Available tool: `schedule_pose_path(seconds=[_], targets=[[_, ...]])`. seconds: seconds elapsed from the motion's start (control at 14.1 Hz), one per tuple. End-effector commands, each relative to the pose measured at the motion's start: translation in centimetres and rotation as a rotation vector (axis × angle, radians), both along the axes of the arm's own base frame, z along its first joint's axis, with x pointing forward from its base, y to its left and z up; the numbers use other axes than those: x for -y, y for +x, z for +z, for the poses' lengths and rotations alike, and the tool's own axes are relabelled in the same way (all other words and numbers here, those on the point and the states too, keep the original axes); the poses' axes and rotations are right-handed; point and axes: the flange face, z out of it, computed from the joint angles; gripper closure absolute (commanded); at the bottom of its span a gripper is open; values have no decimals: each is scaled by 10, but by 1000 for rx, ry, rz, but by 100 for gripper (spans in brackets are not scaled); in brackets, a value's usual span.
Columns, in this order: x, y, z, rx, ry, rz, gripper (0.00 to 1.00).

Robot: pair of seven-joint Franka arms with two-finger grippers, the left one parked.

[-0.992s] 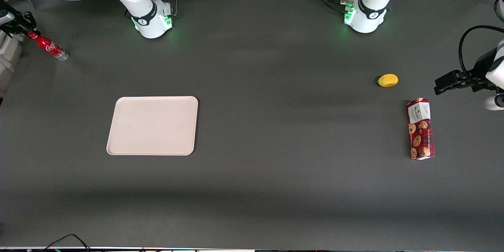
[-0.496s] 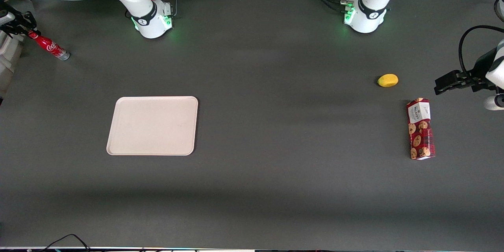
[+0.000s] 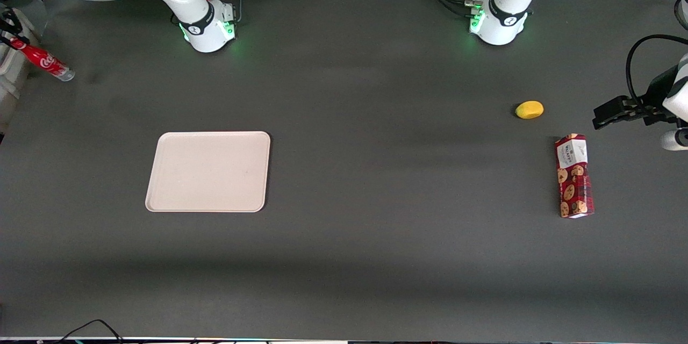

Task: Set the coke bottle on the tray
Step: 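Lift the held bottle and carry it toward the white tray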

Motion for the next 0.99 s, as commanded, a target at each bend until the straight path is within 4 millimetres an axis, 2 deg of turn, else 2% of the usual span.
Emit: schedule_pose_path(seconds=[0.0, 0.21, 0.35, 0.57, 0.71, 0.78, 0.85, 0.92], targets=[[-26, 21, 76, 36, 12, 11, 83], [-87, 58, 162, 45, -11, 27, 83], [-151, 90, 210, 62, -42, 38, 83], [-245, 139, 266, 56, -11, 38, 83], [-295, 181, 289, 46, 40, 53, 83], [-321, 203, 291, 34, 43, 56, 84], [-346, 225, 286, 12, 27, 57, 84], [-369, 248, 269, -23, 19, 63, 84]])
